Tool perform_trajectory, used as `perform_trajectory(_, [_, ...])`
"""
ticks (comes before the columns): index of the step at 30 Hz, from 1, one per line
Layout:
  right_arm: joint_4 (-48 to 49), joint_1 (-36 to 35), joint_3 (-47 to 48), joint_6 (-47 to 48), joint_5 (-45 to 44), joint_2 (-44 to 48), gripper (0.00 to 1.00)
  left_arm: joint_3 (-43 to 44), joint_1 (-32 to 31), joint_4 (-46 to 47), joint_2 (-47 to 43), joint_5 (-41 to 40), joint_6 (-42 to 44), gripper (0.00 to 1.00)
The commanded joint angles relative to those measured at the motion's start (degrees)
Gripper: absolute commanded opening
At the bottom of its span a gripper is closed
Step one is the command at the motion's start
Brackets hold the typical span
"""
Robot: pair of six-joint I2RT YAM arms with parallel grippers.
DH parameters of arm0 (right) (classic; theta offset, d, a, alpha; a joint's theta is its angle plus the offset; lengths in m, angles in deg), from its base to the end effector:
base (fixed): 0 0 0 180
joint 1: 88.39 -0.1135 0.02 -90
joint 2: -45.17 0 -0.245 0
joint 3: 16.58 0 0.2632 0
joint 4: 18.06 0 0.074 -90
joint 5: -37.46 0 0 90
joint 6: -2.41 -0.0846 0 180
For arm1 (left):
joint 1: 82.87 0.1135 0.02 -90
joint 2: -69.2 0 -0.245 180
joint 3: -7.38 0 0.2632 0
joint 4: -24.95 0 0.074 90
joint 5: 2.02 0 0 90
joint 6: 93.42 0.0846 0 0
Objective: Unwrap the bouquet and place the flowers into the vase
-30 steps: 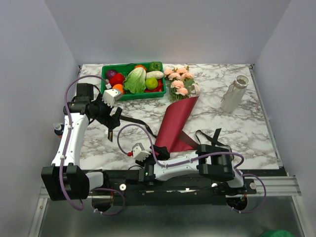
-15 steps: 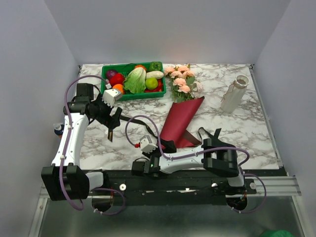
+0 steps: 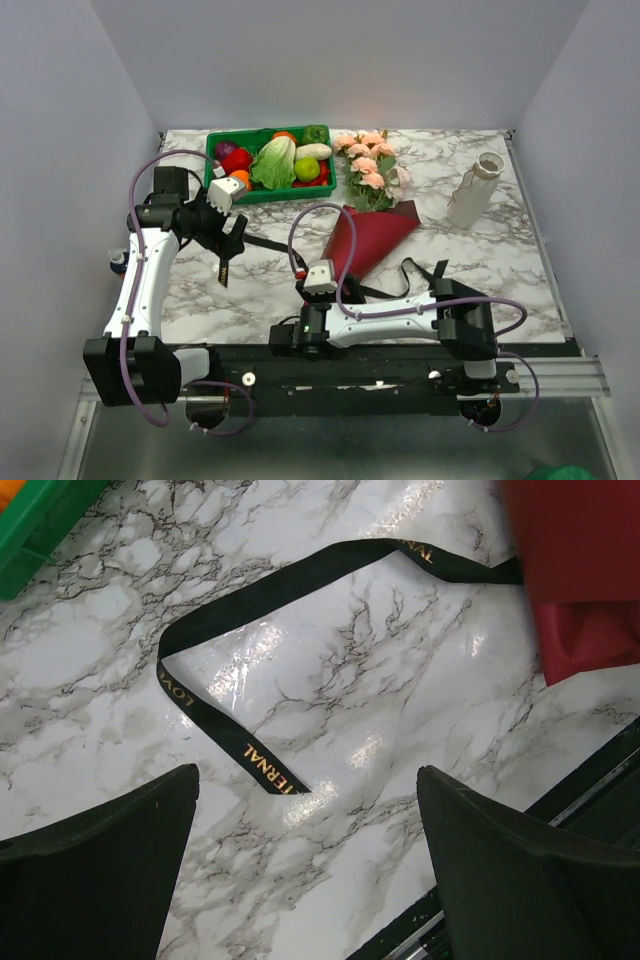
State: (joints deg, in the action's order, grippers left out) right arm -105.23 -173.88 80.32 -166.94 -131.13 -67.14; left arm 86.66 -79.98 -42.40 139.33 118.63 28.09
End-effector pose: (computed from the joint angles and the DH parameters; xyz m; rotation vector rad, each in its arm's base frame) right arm 0.1100 0.3394 0.1817 -0.2548 1.7628 -0.3853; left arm 0.2758 -0.0293 0.2610 0.7841 2.3067 -0.4312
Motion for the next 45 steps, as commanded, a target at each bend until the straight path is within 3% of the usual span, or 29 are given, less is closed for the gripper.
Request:
perform_trajectory(1, [-13.54,-0.64,-1.63,-9.59,-3.33,7.97,0.79,1.39,0.18,-1.20,-0.87,1.78,0.05,0.99])
perform_trajectory(14, [-13.54,-6.17,-5.76,-11.70,-2.71,22.75,0.85,2.45,0.18,-2.08,-1.31,3.01,0.05,0.99])
perform_trajectory(21, [-13.37,-6.70,-4.36,-8.29,2.29,14.60,0.97,0.87,-0.26,-3.93,-2.36,3.45,1.63,0.99])
perform_trajectory(26, [-13.37,-3.90,-3.39,-3.35,7.13,10.01,0.98,-0.36,-0.26,-3.48,-3.59,3.88,1.72,0.99])
perform_trajectory(30, [-13.28,0.93,-2.00,-5.02,7.31,15.79,0.98,-0.10,-1.13,-3.84,-3.51,4.50,1.45,0.99])
perform_trajectory(33, [-10.67,6.53,2.48,-1.09,6.51,23.35,0.98,-0.10,-5.07,-2.34,-3.42,2.57,-0.48,0.99])
perform_trajectory(35, [1.67,11.46,2.60,19.05,12.81,32.01,0.99,0.07,-7.98,-0.77,-3.42,0.65,-1.88,0.99])
perform_trajectory(36, [19.67,19.23,-0.81,28.02,18.50,36.42,0.99,-0.01,-10.60,-0.15,-3.42,-0.06,-3.37,0.99])
perform_trajectory(37, [26.82,23.75,-9.02,36.55,32.39,40.29,0.99,-0.10,-11.59,0.55,-3.42,-0.50,-4.16,0.99])
perform_trajectory(38, [33.59,28.14,-14.06,39.42,38.88,43.72,0.98,0.07,-12.03,1.60,-3.51,-0.59,-4.69,0.99])
perform_trajectory(39, [39.57,35.06,-17.25,39.97,43.12,48.80,0.97,0.25,-12.47,1.96,-3.42,-0.16,-5.22,0.99])
perform_trajectory(40, [39.89,37.39,-19.28,38.76,47.43,49.64,0.96,0.43,-12.56,1.79,-3.42,0.28,-5.84,0.99])
perform_trajectory(44, [38.58,40.93,-28.06,34.28,52.30,50.09,0.91,0.60,-12.74,1.52,-3.33,0.55,-5.14,0.99])
perform_trajectory(45, [38.92,41.63,-30.18,32.78,53.00,50.26,0.85,0.69,-12.74,1.53,-3.24,-0.06,-5.05,0.99])
